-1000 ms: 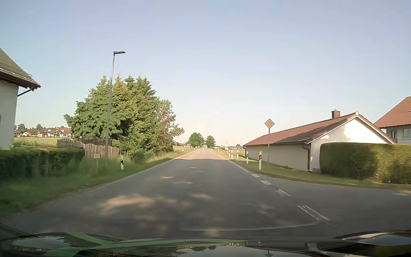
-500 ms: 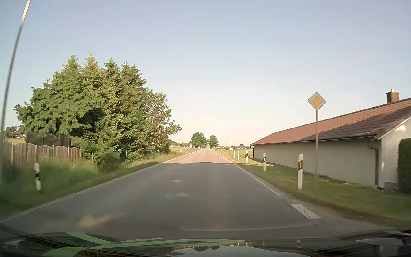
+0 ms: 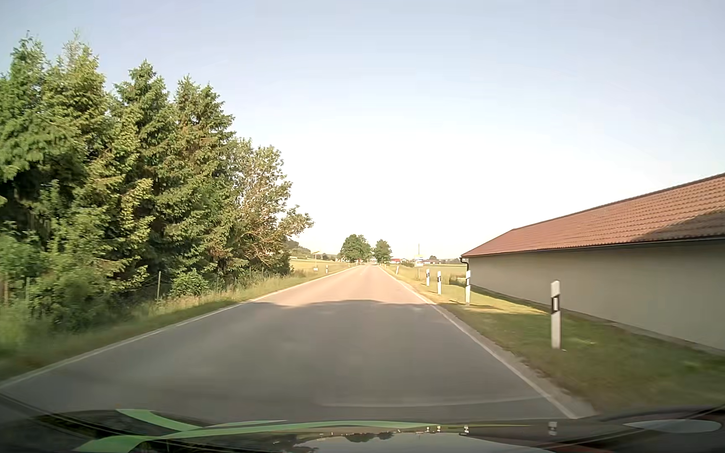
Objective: Follow the waypoints while adhering to traffic rules and regulations
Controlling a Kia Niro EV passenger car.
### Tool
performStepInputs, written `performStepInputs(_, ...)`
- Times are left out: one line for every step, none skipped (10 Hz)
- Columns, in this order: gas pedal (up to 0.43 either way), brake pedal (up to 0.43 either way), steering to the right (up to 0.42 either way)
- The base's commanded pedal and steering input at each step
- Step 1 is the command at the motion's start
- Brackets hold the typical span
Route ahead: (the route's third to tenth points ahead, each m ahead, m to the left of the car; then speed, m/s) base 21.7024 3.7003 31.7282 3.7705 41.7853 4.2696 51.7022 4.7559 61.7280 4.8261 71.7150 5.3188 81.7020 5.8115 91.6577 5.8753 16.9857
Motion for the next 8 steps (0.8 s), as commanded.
performStepInputs(0.197, 0.0, -0.012)
performStepInputs(0.177, 0.0, -0.012)
performStepInputs(0.118, 0.0, -0.013)
performStepInputs(0.118, 0.0, -0.012)
performStepInputs(0.118, 0.0, -0.013)
performStepInputs(0.13, 0.0, -0.012)
performStepInputs(0.138, 0.0, -0.012)
performStepInputs(0.169, 0.0, -0.012)
